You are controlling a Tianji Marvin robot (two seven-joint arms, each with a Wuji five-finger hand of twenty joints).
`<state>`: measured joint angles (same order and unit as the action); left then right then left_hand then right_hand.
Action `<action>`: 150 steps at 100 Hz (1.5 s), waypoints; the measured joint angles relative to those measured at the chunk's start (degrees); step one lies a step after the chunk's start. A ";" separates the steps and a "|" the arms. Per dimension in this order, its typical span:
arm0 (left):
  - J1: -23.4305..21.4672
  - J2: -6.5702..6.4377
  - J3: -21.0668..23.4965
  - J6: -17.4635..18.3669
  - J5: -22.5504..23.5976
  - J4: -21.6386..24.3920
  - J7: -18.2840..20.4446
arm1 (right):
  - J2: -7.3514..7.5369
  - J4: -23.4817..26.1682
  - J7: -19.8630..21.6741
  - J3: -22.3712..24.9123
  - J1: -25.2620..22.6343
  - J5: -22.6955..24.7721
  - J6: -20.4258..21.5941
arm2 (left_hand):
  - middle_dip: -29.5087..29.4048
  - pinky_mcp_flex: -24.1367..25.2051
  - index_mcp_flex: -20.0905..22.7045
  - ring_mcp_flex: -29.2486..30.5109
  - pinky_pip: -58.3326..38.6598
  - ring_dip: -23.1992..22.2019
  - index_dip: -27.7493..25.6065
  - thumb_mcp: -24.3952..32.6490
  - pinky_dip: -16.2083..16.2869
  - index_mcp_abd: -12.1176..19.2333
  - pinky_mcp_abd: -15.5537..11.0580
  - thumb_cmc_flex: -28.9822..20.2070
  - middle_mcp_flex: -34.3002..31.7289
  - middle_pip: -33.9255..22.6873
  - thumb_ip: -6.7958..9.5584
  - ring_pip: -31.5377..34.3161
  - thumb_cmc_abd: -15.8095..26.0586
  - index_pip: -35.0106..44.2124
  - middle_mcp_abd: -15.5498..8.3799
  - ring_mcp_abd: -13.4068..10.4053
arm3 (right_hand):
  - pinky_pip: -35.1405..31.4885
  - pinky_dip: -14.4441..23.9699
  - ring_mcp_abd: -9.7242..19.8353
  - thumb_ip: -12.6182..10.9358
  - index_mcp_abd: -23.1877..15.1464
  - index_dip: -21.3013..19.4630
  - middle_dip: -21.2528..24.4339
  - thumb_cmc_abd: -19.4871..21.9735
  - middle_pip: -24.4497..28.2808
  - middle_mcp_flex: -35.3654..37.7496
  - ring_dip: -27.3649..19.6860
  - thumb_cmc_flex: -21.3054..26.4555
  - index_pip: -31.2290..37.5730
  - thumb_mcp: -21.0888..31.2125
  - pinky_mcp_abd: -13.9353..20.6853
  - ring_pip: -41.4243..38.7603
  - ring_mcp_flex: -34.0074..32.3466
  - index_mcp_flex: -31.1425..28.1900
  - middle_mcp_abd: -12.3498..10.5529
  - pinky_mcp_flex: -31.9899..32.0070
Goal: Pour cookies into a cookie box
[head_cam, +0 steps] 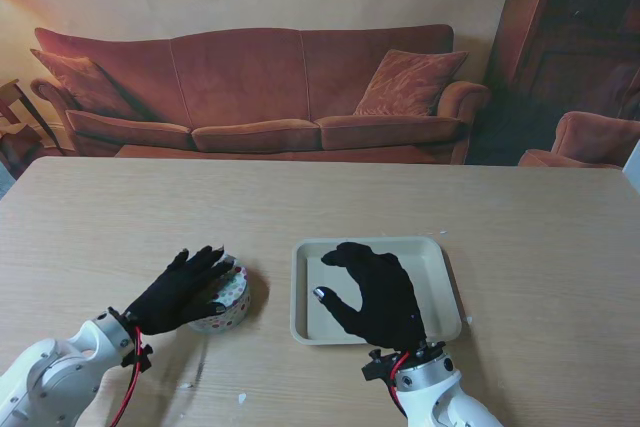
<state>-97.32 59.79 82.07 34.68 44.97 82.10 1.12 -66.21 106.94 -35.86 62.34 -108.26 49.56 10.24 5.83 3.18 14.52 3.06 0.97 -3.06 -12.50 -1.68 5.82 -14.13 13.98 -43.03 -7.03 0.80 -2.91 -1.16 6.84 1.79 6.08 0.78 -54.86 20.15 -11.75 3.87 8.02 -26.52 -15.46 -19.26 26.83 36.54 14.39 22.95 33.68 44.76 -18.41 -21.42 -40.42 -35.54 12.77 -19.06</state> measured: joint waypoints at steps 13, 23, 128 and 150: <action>-0.31 0.18 0.62 0.83 0.07 0.61 -0.13 | 0.01 0.00 0.16 0.01 0.00 0.00 0.01 | 0.00 0.00 0.00 0.00 0.00 0.00 -0.02 0.00 0.00 -0.01 0.00 -0.01 0.00 -0.10 0.00 0.00 0.00 0.00 0.00 0.00 | 0.02 0.00 0.00 0.00 0.00 0.00 0.00 0.00 0.00 0.00 0.00 0.00 0.00 0.00 0.00 0.00 0.00 0.00 0.00 0.15; -0.52 0.19 1.22 1.27 0.27 1.18 0.05 | 0.01 0.00 0.16 0.03 0.00 0.00 0.01 | 0.00 0.00 0.01 0.00 0.00 0.00 -0.04 0.00 0.00 -0.01 0.00 -0.01 0.00 -0.10 0.00 0.00 0.00 0.01 0.00 0.00 | 0.04 0.00 0.00 0.00 0.00 0.00 0.00 0.00 0.00 0.00 -0.01 0.00 0.00 0.00 0.00 0.03 0.49 0.00 0.00 0.49; -17.78 2.61 9.39 3.00 -4.43 28.92 -4.58 | 0.70 -5.97 2.87 1.26 5.15 1.13 16.21 | 8.24 -6.70 15.66 18.72 -31.31 -20.47 -5.08 0.32 28.83 -2.89 17.04 -0.96 -22.89 -8.78 0.56 11.38 -10.72 6.17 9.38 16.78 | 4.19 0.56 0.09 -0.02 0.77 5.58 0.82 -0.80 -2.67 -4.29 -0.81 -2.29 -5.63 -4.47 -0.66 2.99 1.79 10.52 -0.29 0.62; -16.87 2.81 8.45 2.40 -4.63 27.23 -5.20 | 0.71 -6.56 2.31 1.14 5.69 0.89 16.31 | 8.23 -6.64 15.66 18.72 -31.83 -20.47 -5.08 0.32 28.16 -2.95 17.07 -0.96 -22.91 -8.72 0.56 11.38 -10.72 6.16 9.38 16.86 | 4.29 1.18 0.09 -0.02 0.80 6.76 0.82 -1.59 -2.63 -4.29 -0.81 -2.31 -5.55 -4.47 -0.66 2.99 1.79 12.22 -0.29 0.62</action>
<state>-114.18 62.60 90.52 37.08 40.34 109.32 -4.08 -65.50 100.38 -33.55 63.48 -102.57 50.46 26.56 14.06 -3.46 30.19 21.77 -30.86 -23.53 -17.58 -1.36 33.98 -17.08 31.05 -43.99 -29.94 -7.92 -2.35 10.22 -3.88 7.95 15.46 17.64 -50.56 21.33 -11.66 3.85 8.82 -19.76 -14.64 -20.85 24.20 32.25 13.58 20.64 28.13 40.30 -19.07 -18.42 -38.63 -23.32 12.49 -18.44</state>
